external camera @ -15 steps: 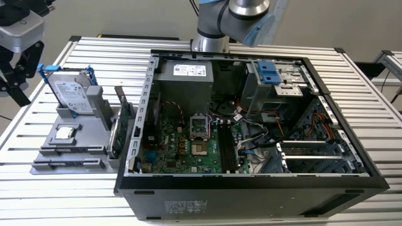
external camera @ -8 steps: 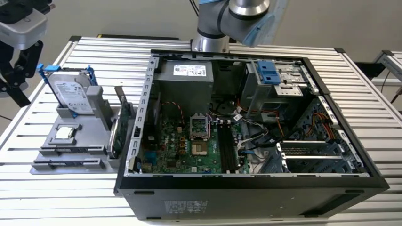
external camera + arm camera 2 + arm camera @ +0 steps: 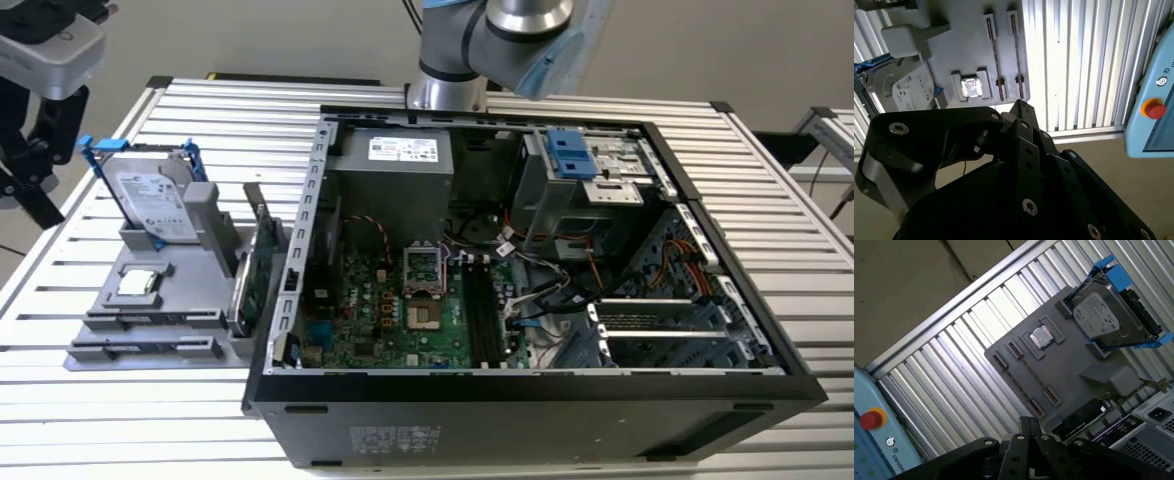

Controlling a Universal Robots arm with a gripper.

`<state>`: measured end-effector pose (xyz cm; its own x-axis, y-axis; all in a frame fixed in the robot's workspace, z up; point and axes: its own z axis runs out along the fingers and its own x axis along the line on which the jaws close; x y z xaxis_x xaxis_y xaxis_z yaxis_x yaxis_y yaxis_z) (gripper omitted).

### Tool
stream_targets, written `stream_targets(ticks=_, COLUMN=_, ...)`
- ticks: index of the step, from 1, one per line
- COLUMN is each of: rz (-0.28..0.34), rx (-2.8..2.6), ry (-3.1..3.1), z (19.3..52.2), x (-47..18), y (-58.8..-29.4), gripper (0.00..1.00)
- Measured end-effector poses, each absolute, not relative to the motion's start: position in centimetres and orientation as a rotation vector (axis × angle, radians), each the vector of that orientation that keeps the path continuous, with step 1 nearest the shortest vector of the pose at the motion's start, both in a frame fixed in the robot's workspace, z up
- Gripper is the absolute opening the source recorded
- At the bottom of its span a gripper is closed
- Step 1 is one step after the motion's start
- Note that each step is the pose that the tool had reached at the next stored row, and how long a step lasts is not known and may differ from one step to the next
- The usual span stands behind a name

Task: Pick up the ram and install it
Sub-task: 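Pick up the ram and move it above insertion slot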

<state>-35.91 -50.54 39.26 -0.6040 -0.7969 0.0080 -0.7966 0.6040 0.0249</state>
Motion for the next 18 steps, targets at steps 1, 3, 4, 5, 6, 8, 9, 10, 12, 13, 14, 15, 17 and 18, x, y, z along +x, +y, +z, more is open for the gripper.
stream_targets(ticks=1, rz=-0.028, rx=1.402, ry=-2.790, z=39.26, x=-35.91, y=-50.54, gripper=0.00)
stream_targets(ticks=3, rz=-0.025, rx=1.426, ry=-2.777, z=39.26, x=-35.91, y=-50.54, gripper=0.00)
stream_targets(ticks=4, rz=-0.023, rx=1.438, ry=-2.770, z=39.25, x=-35.91, y=-50.54, gripper=0.00)
stream_targets(ticks=5, rz=-0.021, rx=1.450, ry=-2.763, z=39.26, x=-35.91, y=-50.54, gripper=0.00)
stream_targets(ticks=6, rz=-0.020, rx=1.461, ry=-2.757, z=39.26, x=-35.91, y=-50.54, gripper=0.00)
stream_targets(ticks=8, rz=-0.016, rx=1.484, ry=-2.743, z=39.25, x=-35.91, y=-50.54, gripper=0.00)
stream_targets(ticks=9, rz=-0.015, rx=1.496, ry=-2.736, z=39.26, x=-35.92, y=-50.54, gripper=0.00)
stream_targets(ticks=10, rz=-0.013, rx=1.508, ry=-2.729, z=39.26, x=-35.92, y=-50.54, gripper=0.00)
stream_targets(ticks=12, rz=-0.009, rx=1.530, ry=-2.715, z=39.26, x=-35.92, y=-50.54, gripper=0.00)
stream_targets(ticks=13, rz=-0.007, rx=1.541, ry=-2.708, z=39.25, x=-35.92, y=-50.54, gripper=0.00)
stream_targets(ticks=14, rz=-0.004, rx=1.552, ry=-2.700, z=39.26, x=-35.93, y=-50.54, gripper=0.00)
stream_targets(ticks=15, rz=-0.002, rx=1.563, ry=-2.694, z=39.26, x=-35.93, y=-50.54, gripper=0.00)
stream_targets(ticks=17, rz=0.002, rx=1.583, ry=-2.680, z=39.26, x=-35.94, y=-50.54, gripper=0.00)
stream_targets(ticks=18, rz=0.005, rx=1.594, ry=-2.672, z=39.26, x=-35.94, y=-50.54, gripper=0.00)
